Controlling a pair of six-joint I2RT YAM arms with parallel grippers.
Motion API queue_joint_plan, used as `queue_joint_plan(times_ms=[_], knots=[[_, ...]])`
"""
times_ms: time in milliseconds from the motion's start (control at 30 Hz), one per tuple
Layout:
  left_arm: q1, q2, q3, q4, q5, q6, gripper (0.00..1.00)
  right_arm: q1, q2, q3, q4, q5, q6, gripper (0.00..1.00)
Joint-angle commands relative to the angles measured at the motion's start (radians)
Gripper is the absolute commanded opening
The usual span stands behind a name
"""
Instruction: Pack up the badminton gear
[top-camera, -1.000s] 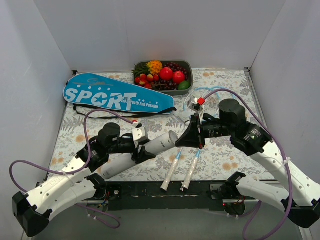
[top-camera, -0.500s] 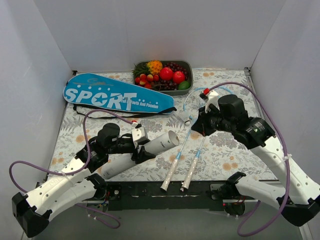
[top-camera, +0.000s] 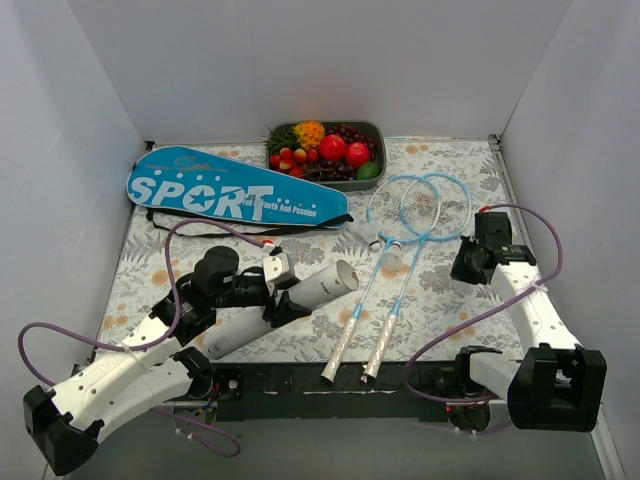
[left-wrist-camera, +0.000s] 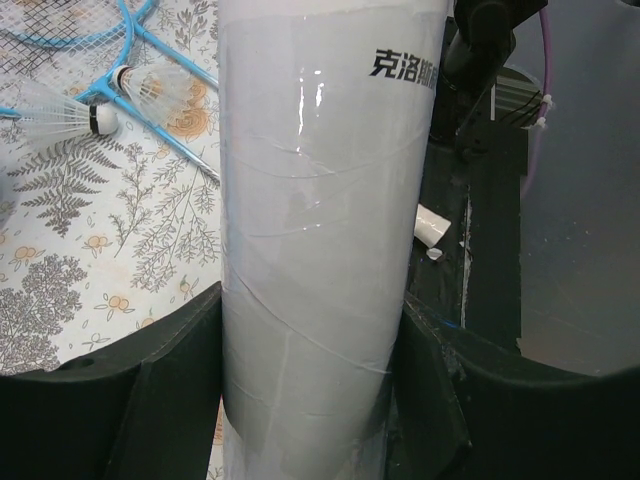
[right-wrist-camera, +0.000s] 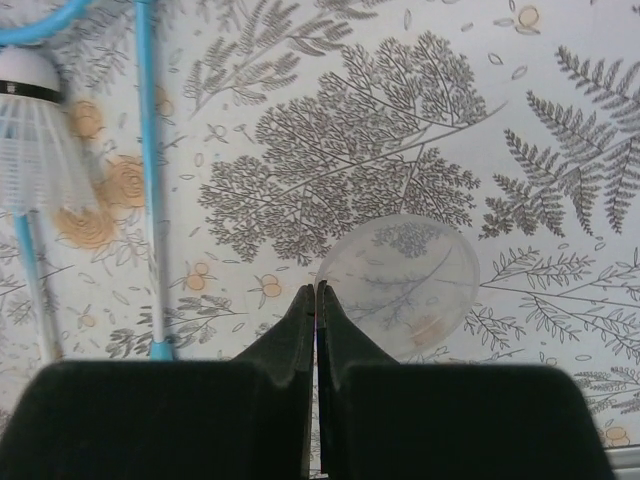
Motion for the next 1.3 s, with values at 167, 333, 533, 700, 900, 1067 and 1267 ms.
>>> queue_joint_plan(times_ms=[167, 333, 533, 700, 900, 1067, 1267], knots=[[-0.001, -0.025, 0.013, 0.042, -0.002, -0.012, 0.21, -0.046, 0.123, -0.052, 0.183, 0.199, 0.097, 0.01], [-0.001, -0.045, 0.004, 0.053, -0.005, -0.021, 0.21, -0.054, 0.209, -0.050, 0.251, 0.249, 0.122, 0.01], [-0.001, -0.071, 0.004, 0.046, -0.024, -0.033, 0.21, -0.059, 0.322, -0.012, 0.285, 0.269, 0.132, 0.14], [-0.001, -0.096, -0.003, 0.042, -0.036, -0.030, 0.21, -0.059, 0.348, 0.008, 0.268, 0.255, 0.125, 0.36], [0.001, -0.088, -0.001, 0.033, -0.022, -0.029, 0.21, -0.050, 0.221, 0.114, 0.205, 0.206, 0.091, 0.54], [-0.001, -0.091, -0.003, 0.033, -0.024, -0.027, 0.22, -0.014, 0.268, 0.301, 0.089, 0.066, 0.053, 0.57], [-0.001, -0.091, 0.005, 0.024, -0.028, -0.029, 0.21, 0.160, 0.356, 0.438, 0.055, -0.099, 0.005, 0.57]])
